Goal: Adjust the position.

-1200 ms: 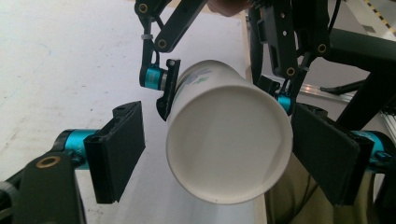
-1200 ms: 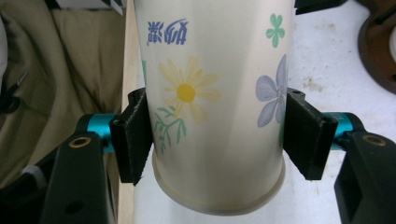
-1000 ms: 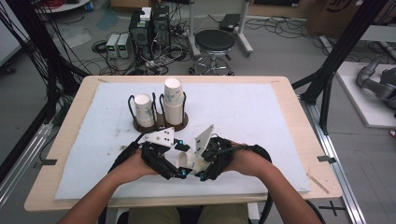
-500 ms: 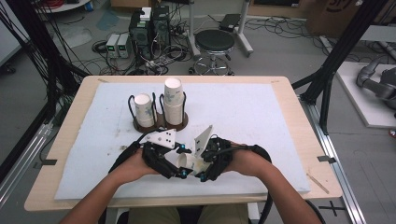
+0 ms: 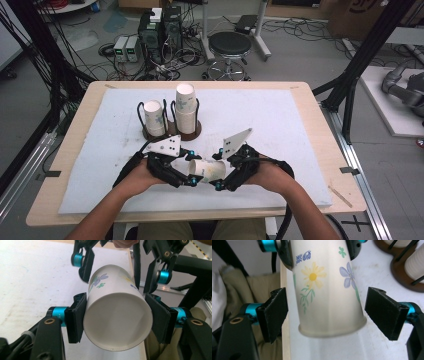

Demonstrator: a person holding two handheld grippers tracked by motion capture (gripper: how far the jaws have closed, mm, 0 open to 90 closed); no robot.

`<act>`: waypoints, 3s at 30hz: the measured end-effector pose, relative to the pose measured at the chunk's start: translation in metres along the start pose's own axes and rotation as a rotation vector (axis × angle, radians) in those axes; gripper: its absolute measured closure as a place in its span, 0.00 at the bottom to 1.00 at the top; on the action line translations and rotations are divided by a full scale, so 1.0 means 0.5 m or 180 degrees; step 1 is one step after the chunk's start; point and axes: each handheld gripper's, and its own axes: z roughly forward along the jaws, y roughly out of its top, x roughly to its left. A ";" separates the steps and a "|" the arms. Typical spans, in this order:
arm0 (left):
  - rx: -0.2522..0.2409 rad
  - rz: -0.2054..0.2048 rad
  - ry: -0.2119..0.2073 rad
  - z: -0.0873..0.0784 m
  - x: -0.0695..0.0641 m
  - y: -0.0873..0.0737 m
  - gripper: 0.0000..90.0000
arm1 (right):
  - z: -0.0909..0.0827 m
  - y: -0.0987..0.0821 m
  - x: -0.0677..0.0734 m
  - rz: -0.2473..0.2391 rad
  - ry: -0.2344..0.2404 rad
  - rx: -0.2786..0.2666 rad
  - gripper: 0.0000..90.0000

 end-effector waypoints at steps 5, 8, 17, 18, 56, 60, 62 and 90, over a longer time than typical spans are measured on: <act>-0.0193 -0.0032 0.0037 -0.012 0.002 -0.011 0.41 | -0.015 -0.017 0.000 0.0090 -0.0059 -0.0346 0.22; -0.0295 -0.0046 0.0061 -0.020 0.003 -0.018 0.41 | -0.022 -0.027 0.002 0.0132 -0.0121 -0.0529 0.22; -0.0538 -0.0040 0.0130 -0.033 0.000 -0.037 0.41 | -0.033 -0.056 0.010 0.0293 -0.0348 -0.0891 0.22; -0.0560 -0.0047 0.0138 -0.035 0.000 -0.039 0.41 | -0.033 -0.059 0.012 0.0312 -0.0360 -0.0934 0.22; -0.0910 0.0049 -0.0099 -0.027 -0.020 -0.049 0.41 | 0.026 -0.099 0.029 0.0443 -0.0006 -0.1398 0.22; -0.0902 0.0072 -0.0127 -0.026 -0.020 -0.049 0.41 | 0.026 -0.099 0.028 0.0401 0.0078 -0.1449 0.27; -0.0895 0.0089 -0.0145 -0.026 -0.020 -0.049 0.41 | 0.027 -0.100 0.028 0.0394 0.0092 -0.1467 0.27; -0.0439 0.0018 0.0153 -0.037 -0.035 -0.036 0.17 | 0.008 -0.098 0.022 0.0288 0.0091 -0.1184 0.36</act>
